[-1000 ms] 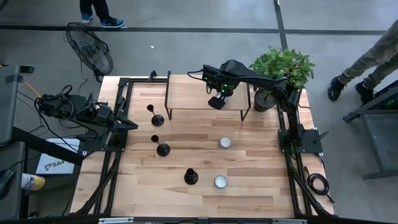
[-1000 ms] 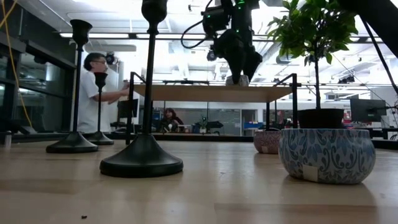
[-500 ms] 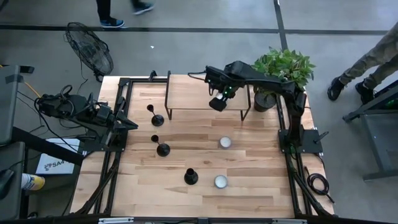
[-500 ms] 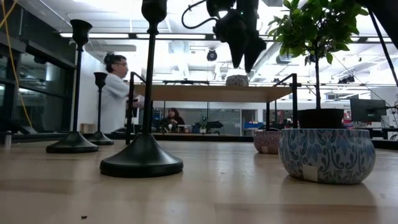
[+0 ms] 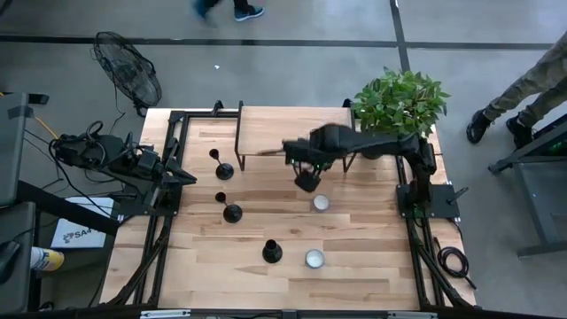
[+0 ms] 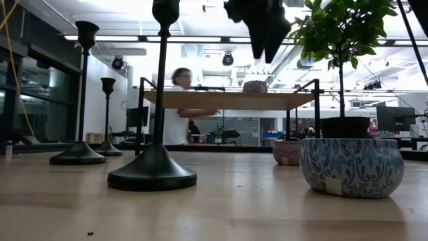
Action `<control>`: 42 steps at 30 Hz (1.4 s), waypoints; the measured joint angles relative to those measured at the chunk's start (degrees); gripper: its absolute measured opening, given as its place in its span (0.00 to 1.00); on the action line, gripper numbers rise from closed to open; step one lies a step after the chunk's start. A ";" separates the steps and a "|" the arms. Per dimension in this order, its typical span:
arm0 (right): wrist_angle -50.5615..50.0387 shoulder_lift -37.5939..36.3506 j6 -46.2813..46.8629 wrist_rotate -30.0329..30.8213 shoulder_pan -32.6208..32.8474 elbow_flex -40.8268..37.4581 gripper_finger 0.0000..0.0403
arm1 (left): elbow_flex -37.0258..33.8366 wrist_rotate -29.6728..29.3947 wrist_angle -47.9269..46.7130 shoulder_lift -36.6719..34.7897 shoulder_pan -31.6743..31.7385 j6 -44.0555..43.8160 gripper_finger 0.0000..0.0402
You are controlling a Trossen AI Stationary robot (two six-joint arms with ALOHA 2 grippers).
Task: Pick & Place candle stick holders
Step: Put the pink scented candle on the shelf
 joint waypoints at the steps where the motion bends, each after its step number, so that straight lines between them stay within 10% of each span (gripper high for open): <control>1: 0.06 0.00 0.65 1.01 1.24 -0.08 0.85 | 0.00 -0.02 0.01 -0.01 0.02 0.00 0.06; 20: 4.02 -0.09 24.25 9.02 18.18 -18.68 0.85 | 0.00 -0.01 0.00 -0.01 0.01 0.01 0.06; 42: 31.61 -8.81 49.45 22.26 31.30 -47.46 0.85 | 0.00 0.00 0.00 0.00 0.01 0.01 0.06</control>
